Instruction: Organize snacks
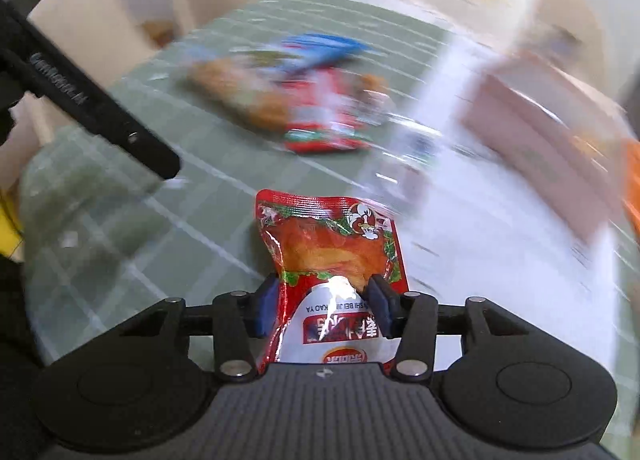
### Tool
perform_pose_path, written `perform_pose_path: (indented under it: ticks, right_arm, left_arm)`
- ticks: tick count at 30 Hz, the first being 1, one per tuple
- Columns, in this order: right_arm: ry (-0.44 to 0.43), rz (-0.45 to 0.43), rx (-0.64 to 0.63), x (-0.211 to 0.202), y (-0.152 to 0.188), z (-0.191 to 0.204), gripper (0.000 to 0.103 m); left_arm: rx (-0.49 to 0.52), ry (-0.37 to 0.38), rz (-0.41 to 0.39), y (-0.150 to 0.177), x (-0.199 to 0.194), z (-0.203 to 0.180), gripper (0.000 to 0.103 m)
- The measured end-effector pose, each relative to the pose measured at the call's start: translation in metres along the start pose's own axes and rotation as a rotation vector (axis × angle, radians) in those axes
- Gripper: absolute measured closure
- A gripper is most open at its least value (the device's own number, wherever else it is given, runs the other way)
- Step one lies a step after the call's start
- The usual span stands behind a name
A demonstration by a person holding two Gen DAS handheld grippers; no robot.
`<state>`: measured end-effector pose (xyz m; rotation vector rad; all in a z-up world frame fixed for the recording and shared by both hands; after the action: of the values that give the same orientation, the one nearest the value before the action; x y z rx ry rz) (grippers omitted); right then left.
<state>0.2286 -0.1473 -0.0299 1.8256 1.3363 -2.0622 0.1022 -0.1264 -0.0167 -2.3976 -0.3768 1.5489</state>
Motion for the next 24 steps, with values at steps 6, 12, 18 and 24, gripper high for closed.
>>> perform_pose_path:
  ticks: [6, 12, 18, 24]
  right_arm:
    - [0.117, -0.009, 0.291, 0.000, 0.025, -0.059, 0.033]
    - [0.176, -0.039, 0.345, 0.000, 0.048, -0.063, 0.027]
    - [0.246, -0.100, 0.336, 0.004, 0.051, -0.058, 0.020]
    - [0.266, -0.247, 0.474, -0.032, 0.048, -0.084, 0.020]
  left_arm:
    - [0.048, -0.039, -0.078, -0.079, 0.049, -0.046, 0.063]
    - [0.018, -0.093, -0.025, -0.107, 0.096, -0.058, 0.063]
    - [0.227, -0.151, -0.024, -0.100, 0.095, -0.075, 0.065]
    - [-0.077, -0.001, 0.025, -0.075, 0.065, -0.050, 0.065]
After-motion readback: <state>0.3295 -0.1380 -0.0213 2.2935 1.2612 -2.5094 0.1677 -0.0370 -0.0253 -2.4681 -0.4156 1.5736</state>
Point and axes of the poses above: each gripper's, at about its wrist camera, not at the fingertips, and x roughly the way its jaws point, z to its left, y to its underside, the point moved 9 cm from there along x, roughly the way its jaws point, and after that the axes turned 2 degrees about z, right-handed, at the moved point
